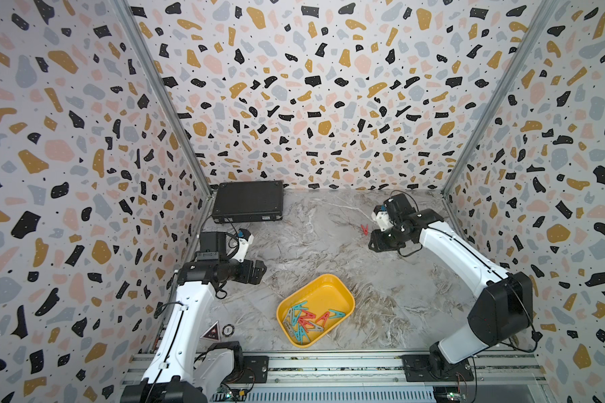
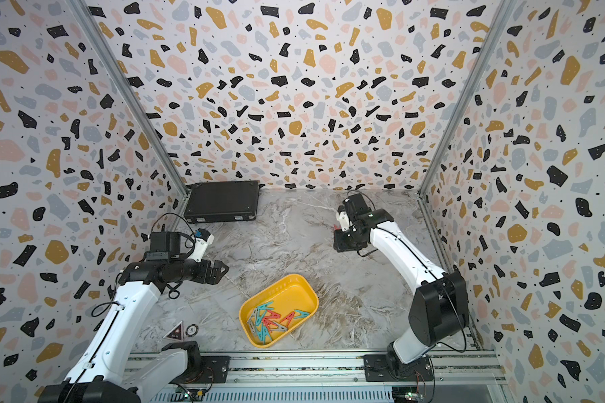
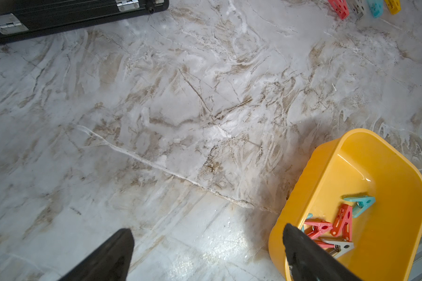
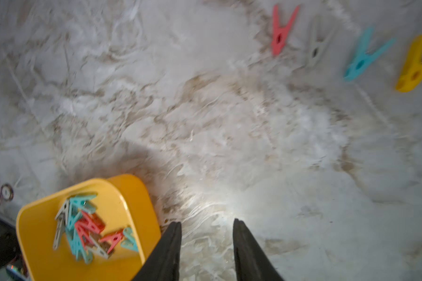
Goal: Take the clothespins out of the storage box
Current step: Place the clothespin at the center of the board.
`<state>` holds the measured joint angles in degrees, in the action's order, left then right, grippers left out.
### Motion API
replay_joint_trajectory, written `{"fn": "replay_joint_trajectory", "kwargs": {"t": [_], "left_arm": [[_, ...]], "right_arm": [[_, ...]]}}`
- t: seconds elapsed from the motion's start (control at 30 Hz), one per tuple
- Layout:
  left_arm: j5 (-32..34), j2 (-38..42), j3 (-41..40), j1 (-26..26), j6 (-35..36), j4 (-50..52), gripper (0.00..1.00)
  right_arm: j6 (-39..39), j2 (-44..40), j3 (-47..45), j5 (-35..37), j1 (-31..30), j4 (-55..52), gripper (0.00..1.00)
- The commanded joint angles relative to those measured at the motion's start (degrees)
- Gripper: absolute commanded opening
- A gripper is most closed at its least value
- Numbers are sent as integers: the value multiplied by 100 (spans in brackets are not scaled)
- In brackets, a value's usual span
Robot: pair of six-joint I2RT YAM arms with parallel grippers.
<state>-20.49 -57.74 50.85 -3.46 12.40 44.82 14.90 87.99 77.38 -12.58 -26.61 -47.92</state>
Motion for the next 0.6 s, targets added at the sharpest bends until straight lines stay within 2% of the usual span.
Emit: {"fn": "replay_joint_trajectory", "kwargs": {"t": [0.0, 0.23, 0.57], "left_arm": [[19, -26, -59, 10, -8, -106, 100], [87, -71, -65, 12, -19, -130, 100], [289, -80, -48, 6, -80, -157, 100]], "right_arm": [[-134, -502, -222, -248, -459, 137, 40], [-521, -699, -543, -336, -1615, 258, 39], [-1064, 24, -751, -315, -3010, 819, 39]]}}
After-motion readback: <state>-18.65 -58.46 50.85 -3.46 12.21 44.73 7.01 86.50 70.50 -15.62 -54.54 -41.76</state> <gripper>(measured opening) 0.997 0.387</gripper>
